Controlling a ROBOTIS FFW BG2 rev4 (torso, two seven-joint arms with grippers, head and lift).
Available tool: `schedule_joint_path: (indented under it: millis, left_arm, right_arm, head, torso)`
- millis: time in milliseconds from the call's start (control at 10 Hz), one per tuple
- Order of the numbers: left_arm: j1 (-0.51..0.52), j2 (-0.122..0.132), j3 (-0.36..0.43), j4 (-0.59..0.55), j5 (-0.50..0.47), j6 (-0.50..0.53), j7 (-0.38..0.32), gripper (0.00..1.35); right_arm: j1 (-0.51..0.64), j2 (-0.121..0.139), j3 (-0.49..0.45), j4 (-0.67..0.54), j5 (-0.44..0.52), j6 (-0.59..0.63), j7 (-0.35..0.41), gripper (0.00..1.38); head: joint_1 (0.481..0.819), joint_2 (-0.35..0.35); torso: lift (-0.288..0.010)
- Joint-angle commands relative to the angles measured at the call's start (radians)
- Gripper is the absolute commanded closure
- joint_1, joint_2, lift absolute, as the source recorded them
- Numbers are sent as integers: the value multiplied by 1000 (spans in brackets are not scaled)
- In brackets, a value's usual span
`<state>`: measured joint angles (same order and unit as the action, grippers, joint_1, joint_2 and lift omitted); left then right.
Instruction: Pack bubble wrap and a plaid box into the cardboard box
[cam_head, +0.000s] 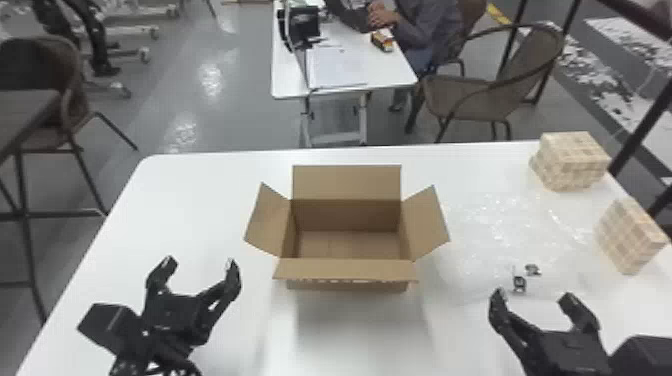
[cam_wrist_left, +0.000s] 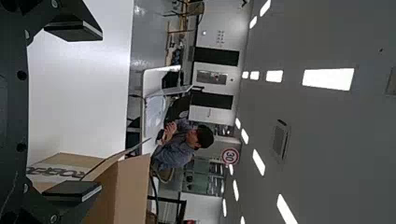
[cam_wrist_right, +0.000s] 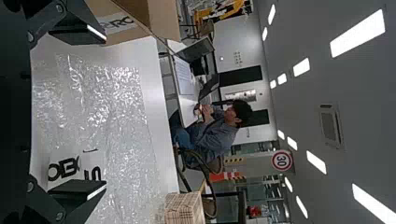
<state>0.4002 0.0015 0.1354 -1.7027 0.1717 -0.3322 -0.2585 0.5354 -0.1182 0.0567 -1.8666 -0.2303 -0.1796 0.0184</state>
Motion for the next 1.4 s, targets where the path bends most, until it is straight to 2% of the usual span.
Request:
schedule_joint_path:
  millis: [0,1300]
  left_arm:
    - [-1,-4,1,0,0,4,-1,171]
    - [-3,-4,4,2,6,12,-5,171]
  right_arm:
    - [0,-1,0,0,5,0,0,200]
    - [-6,-8,2,7,-12,9,2,205]
  head:
    - [695,61]
    - [695,62]
  torso:
    - [-96]
    - [-96]
